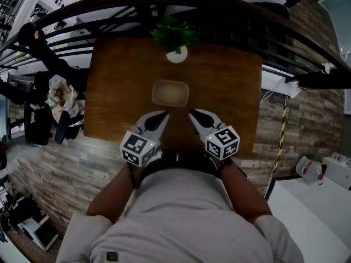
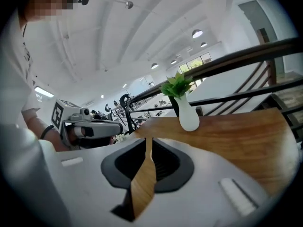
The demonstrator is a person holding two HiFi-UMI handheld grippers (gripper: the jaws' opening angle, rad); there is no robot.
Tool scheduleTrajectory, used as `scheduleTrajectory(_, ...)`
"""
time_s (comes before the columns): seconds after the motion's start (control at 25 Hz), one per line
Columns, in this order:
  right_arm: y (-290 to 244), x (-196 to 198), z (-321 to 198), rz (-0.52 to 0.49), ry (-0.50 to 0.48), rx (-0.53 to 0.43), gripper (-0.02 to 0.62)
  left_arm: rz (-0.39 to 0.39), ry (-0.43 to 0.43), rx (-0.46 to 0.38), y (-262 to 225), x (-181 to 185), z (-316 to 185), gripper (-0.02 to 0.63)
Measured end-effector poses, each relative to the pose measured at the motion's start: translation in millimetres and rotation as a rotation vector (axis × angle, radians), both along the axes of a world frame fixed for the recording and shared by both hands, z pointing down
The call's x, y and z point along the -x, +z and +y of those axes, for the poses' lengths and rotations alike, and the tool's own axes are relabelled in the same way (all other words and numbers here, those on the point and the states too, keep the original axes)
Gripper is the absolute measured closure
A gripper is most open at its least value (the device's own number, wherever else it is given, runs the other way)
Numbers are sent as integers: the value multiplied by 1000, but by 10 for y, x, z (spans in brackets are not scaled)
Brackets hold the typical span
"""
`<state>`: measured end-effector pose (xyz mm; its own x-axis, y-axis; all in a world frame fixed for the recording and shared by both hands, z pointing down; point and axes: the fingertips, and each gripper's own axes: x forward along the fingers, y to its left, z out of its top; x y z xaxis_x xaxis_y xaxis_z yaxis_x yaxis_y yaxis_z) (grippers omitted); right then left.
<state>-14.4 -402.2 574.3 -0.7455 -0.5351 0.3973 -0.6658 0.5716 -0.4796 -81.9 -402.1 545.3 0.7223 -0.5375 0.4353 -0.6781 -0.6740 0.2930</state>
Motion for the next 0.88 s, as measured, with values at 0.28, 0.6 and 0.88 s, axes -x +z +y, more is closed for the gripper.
scheduleTrajectory(0.28,588,-47,-90,0,-53,120,525,-19,-34,55,424,-83,-132,603)
scheduleTrajectory(0.6,1161,-40,-223,9,-77,210,514,-39,-55,123,946,-143,-249,603)
scheduleTrajectory(0.88,1532,-27,-218,-12,-82,292,502,-54,-59,147,1205,-177,-348,603)
